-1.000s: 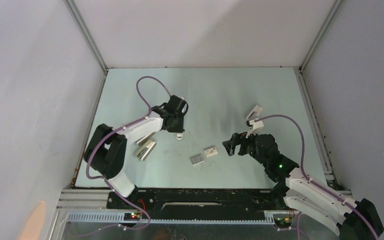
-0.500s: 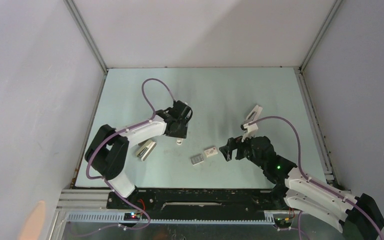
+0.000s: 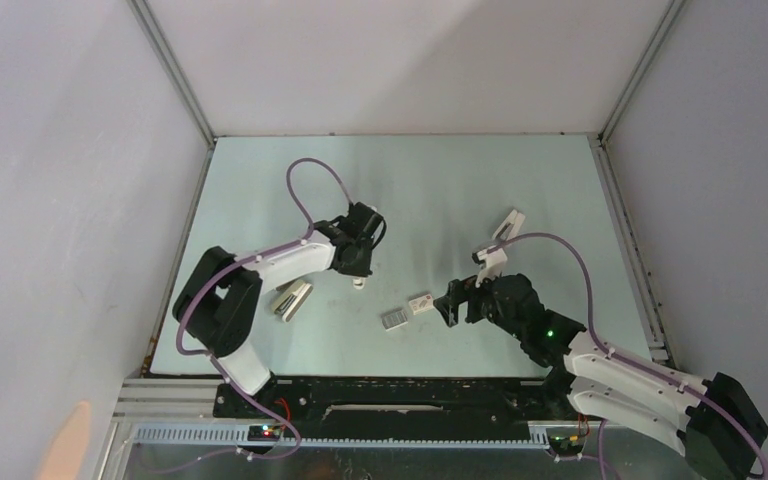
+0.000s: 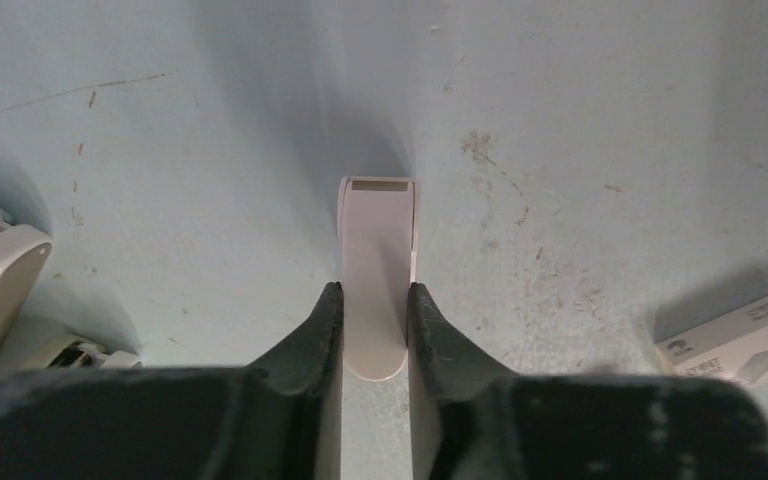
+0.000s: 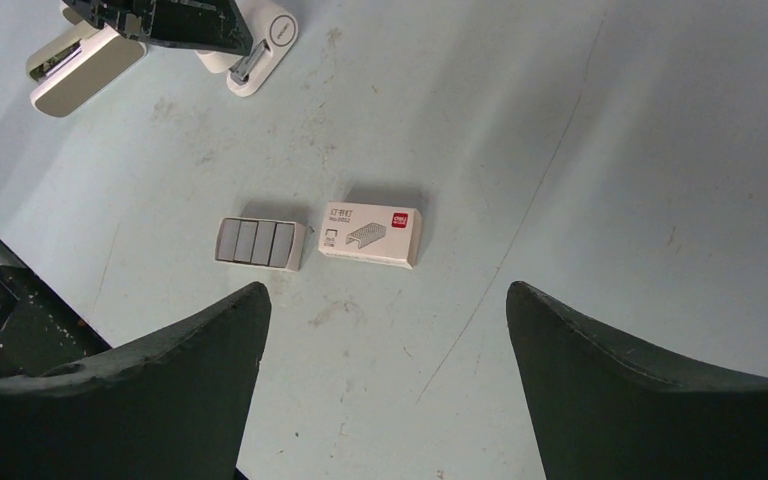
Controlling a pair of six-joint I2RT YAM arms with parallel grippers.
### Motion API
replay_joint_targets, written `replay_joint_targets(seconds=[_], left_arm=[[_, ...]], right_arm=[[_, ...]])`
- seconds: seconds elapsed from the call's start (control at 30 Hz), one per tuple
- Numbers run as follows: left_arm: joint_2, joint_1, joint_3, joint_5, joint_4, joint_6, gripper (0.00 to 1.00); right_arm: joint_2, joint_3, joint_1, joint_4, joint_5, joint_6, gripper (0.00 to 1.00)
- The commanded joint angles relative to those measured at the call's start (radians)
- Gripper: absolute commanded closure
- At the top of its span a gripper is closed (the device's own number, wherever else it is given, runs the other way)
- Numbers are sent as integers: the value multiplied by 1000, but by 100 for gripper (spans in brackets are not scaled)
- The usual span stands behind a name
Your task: Load the staples into the stapler
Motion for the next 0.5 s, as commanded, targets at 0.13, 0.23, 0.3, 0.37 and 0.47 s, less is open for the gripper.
replay_joint_targets(seconds=[0.13, 0.23, 0.3, 0.37, 0.47], left_arm=[[-193, -4, -59, 77, 86, -84, 91], [-290, -4, -109, 111, 130, -151, 95], [-346, -4, -149, 131, 165, -210, 97], [-394, -4, -189, 166, 205, -264, 98], [-455, -5, -244, 215, 263, -334, 98]], right_arm=[[104, 51, 47, 217, 33, 59, 13], [149, 53, 75, 300, 54, 81, 14], [182, 52, 98, 347, 78, 83, 15], [220, 60, 122, 383, 99, 81, 16], [287, 86, 156, 422, 127, 66, 19]])
